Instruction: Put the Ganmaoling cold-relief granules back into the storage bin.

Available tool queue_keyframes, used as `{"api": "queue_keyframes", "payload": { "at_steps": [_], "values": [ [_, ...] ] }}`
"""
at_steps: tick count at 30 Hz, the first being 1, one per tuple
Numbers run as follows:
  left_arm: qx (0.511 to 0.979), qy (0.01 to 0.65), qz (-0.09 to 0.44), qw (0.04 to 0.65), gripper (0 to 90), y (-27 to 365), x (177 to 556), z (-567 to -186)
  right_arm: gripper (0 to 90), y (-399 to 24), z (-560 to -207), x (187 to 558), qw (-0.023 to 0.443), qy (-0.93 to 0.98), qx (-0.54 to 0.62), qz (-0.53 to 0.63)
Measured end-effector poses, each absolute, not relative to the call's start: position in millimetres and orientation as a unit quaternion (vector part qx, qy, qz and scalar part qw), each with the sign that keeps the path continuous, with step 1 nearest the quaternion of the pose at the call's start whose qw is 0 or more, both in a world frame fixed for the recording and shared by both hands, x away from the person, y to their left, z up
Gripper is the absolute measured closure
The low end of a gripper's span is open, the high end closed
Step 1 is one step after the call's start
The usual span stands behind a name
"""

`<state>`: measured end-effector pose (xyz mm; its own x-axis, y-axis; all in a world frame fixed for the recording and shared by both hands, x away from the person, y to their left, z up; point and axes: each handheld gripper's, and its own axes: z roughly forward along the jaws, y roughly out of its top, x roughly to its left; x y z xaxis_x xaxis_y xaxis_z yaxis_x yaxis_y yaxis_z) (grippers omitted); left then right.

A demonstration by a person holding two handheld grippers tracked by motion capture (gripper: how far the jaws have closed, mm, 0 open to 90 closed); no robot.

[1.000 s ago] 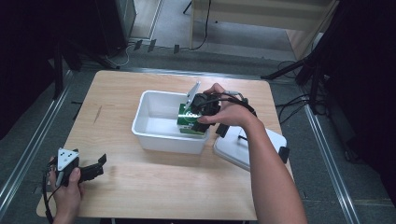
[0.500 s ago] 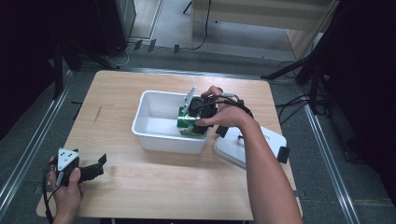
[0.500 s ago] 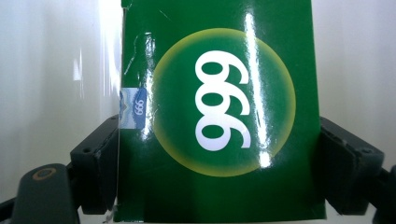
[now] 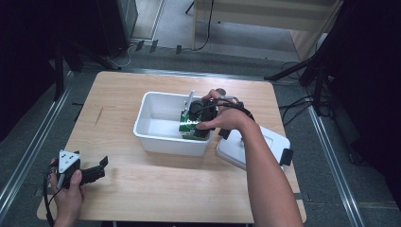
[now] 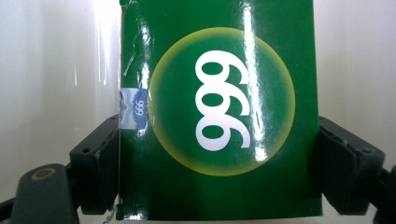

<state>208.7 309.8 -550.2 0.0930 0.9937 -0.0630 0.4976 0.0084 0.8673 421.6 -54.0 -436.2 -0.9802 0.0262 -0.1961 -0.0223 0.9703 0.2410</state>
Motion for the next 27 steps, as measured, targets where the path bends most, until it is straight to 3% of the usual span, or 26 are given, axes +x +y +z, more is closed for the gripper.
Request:
{"api": "queue_keyframes", "payload": {
  "at_steps": [27],
  "values": [
    [0.629, 0.593, 0.318, 0.390, 0.0, 309.7, 208.7, -550.2, 16.5, -61.5, -432.5, 423.0, 0.106, 0.988, 0.027, 0.106]
  ]
}}
